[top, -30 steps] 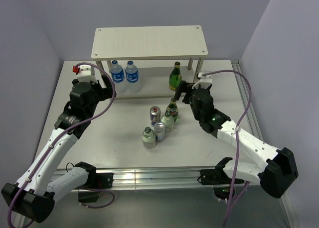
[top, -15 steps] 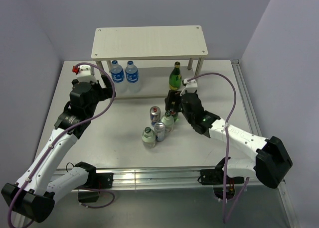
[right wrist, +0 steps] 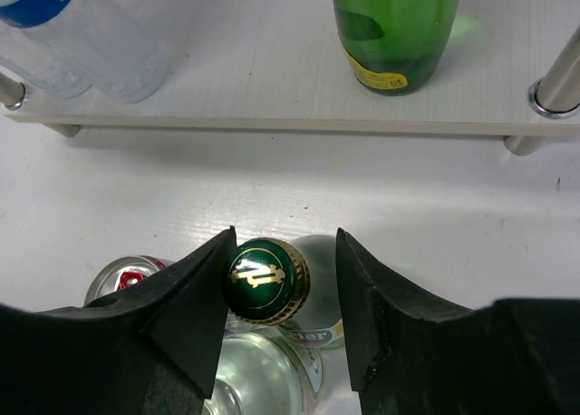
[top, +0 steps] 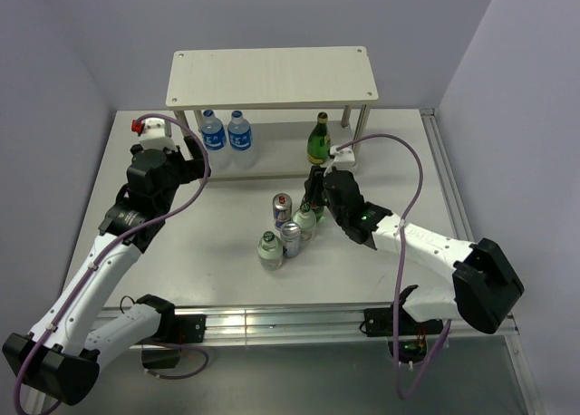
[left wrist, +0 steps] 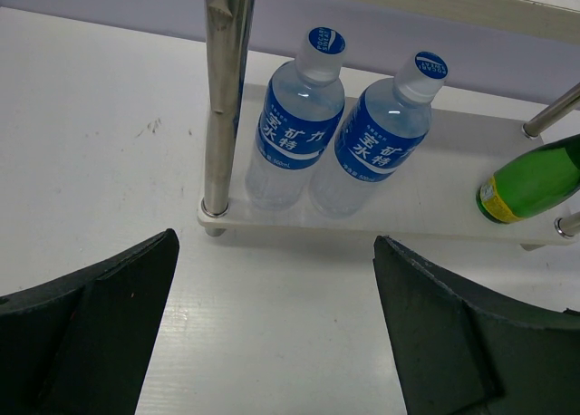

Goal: Place and organize the beverage onto the shelf

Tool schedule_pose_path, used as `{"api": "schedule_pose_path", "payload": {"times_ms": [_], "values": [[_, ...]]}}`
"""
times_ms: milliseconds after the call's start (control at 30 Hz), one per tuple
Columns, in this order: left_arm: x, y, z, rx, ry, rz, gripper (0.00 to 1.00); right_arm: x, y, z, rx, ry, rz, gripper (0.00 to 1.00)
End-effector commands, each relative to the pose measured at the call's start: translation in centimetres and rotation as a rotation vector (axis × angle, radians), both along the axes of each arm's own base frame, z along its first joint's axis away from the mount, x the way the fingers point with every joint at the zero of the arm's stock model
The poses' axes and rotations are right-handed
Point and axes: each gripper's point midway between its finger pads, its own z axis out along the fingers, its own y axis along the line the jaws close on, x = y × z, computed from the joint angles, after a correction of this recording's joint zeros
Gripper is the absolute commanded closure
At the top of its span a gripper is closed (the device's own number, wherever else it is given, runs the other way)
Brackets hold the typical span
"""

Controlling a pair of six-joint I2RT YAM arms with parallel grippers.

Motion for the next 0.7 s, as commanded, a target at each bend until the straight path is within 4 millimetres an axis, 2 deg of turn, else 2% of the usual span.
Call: {"api": "schedule_pose_path", "payload": {"times_ms": [0, 33, 133, 167, 300, 367, 467, 667], "values": [[0.0, 0.1, 1.2, 0.002, -0.042, 0.003, 0.04, 0.4, 0.1, -0.1, 0.009, -0.018, -0.022, 0.45], [0.0, 0.1, 1.2, 0.002, -0.042, 0.003, 0.04, 0.4, 0.1, -0.3, 0.007, -0.016, -0.026, 0.46], [-0.1, 0.1, 1.3, 0.002, -0.044, 0.003, 0.04, 0.5, 0.1, -0.3, 0.004, -0.018, -0.027, 0.61], [-0.1, 0.1, 1.2, 0.002, -0.042, 0.003, 0.04, 0.6, 0.2, -0.3, 0.003, -0.019, -0.025, 0.74], [-0.1, 0.1, 1.3, 0.002, -0.044, 0.003, 0.04, 0.9, 0.4, -0.1, -0.014, -0.02, -0.021, 0.92], [-0.1, 0.1, 1.2, 0.002, -0.042, 0.001, 0.04, 0.9, 0.4, 0.1, -0.024, -0.025, -0.02, 0.95], [-0.1, 0.1, 1.2, 0.004, -0.043, 0.002, 0.04, 1.2, 0.4, 1.5, -0.025, -0.049, -0.024, 1.0], [0.0, 0.2, 1.3, 0.002, -0.044, 0.004, 0.04, 1.9, 0.1, 5.4, -0.043, -0.115, -0.046, 1.0]]}}
